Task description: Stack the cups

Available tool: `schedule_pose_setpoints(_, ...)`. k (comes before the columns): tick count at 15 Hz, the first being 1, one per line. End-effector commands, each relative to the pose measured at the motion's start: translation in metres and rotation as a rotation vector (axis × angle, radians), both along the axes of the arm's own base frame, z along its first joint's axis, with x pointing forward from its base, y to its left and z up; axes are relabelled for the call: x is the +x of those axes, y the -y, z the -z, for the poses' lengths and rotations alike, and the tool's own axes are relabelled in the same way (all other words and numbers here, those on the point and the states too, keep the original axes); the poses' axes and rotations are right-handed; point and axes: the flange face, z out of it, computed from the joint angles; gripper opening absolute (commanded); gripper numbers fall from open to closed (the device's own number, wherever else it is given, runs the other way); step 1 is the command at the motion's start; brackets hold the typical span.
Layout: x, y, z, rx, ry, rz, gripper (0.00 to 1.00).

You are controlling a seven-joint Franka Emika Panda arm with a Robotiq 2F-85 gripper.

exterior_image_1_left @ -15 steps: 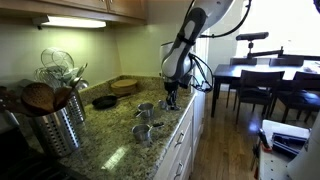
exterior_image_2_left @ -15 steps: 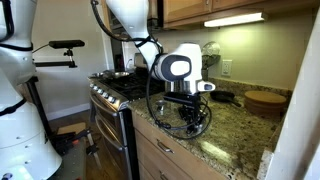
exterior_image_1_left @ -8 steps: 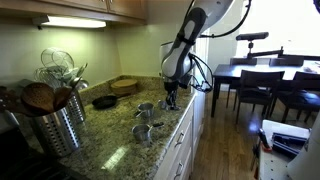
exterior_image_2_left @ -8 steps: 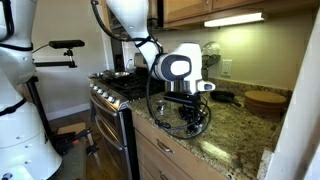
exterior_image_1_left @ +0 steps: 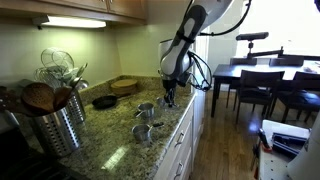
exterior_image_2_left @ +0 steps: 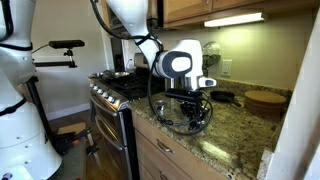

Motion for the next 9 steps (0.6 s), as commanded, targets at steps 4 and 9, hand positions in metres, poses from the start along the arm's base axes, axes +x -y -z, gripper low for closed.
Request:
schedule_pose_setpoints(4,0.000,-0.012,-0.029,-0.032,0.015,-0.030,0.13)
schedule_pose_setpoints(9,0.000,-0.020,-0.043,-0.049,0.016,-0.057,0.12)
